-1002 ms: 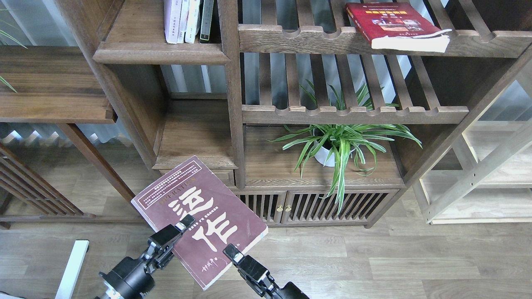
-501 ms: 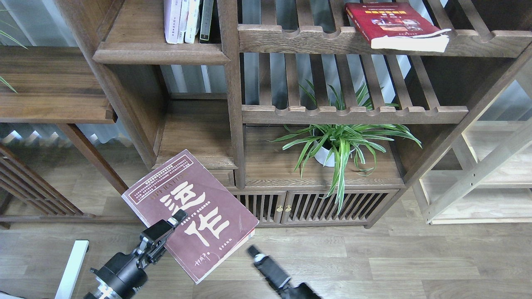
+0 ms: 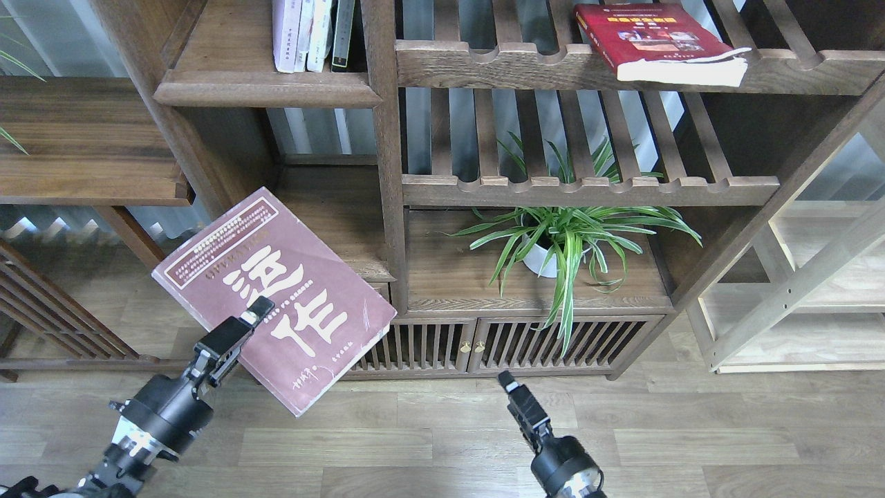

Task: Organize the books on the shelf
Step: 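Release the right gripper and lift the maroon book with the left gripper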

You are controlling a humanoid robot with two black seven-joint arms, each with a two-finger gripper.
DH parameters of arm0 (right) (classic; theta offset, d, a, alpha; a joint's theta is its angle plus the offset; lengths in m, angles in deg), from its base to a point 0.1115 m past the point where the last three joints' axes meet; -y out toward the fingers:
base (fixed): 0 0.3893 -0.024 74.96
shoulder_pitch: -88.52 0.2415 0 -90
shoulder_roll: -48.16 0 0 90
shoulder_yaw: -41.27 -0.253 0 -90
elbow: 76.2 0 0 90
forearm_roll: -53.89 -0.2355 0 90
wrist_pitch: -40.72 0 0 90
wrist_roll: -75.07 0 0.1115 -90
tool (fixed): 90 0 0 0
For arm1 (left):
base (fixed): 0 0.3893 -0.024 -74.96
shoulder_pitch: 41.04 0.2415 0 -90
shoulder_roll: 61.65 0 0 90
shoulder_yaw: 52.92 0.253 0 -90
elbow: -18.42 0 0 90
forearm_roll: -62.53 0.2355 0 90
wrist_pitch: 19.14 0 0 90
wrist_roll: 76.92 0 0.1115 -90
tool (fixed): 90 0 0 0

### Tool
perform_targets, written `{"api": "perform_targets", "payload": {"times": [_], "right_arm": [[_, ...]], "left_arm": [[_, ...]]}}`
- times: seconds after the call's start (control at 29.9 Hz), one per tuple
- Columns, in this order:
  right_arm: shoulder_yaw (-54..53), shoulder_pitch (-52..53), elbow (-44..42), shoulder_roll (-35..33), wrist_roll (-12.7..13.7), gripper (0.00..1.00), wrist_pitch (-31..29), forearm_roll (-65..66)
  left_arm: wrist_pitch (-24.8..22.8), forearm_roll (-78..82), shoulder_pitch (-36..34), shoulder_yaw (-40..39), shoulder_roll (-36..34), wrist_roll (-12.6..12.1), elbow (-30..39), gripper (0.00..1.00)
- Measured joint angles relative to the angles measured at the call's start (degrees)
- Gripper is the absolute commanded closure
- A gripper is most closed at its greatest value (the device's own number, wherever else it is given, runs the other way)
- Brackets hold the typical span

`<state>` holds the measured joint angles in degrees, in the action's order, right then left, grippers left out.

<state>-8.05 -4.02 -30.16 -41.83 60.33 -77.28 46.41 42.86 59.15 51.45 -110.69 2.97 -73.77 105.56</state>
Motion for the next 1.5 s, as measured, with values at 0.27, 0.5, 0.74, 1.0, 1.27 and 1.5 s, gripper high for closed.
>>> {"api": "perform_targets", "payload": {"times": [0.27, 0.5, 0.74, 1.0, 1.27, 1.5], "right_arm": [[-3.6, 2.8, -0.2, 0.0, -0.1, 0.01, 0.0, -4.8], [-6.0, 4.4, -0.3, 0.0, -0.1, 0.01, 0.0, -9.5], [-7.8, 5.8, -0.6, 0.0, -0.1, 0.01, 0.0, -11.9], [-9.2, 6.2, -1.8, 0.0, -0.2, 0.01, 0.0, -13.5], [-9.3, 6.3, -2.5, 0.0, -0.2, 0.01, 0.0, -14.0], [-9.2, 6.5, -2.5, 0.0, -0.1, 0.01, 0.0, -14.0]], "left_arm": [[0.0, 13.1, 1.9, -11.4, 2.4, -0.2, 10.0, 0.98], [0.0, 32.6, 4.8, -25.7, 12.9, -0.4, 13.5, 0.98], [0.0, 47.7, 5.1, -31.4, 24.7, -0.5, 14.4, 0.98], [0.0, 52.9, 4.9, -37.8, 25.4, -0.5, 14.5, 0.98], [0.0, 53.0, 2.5, -44.3, 25.4, -2.0, 14.5, 0.98], [0.0, 52.4, 1.4, -45.6, 25.4, -6.7, 14.5, 0.97]]}}
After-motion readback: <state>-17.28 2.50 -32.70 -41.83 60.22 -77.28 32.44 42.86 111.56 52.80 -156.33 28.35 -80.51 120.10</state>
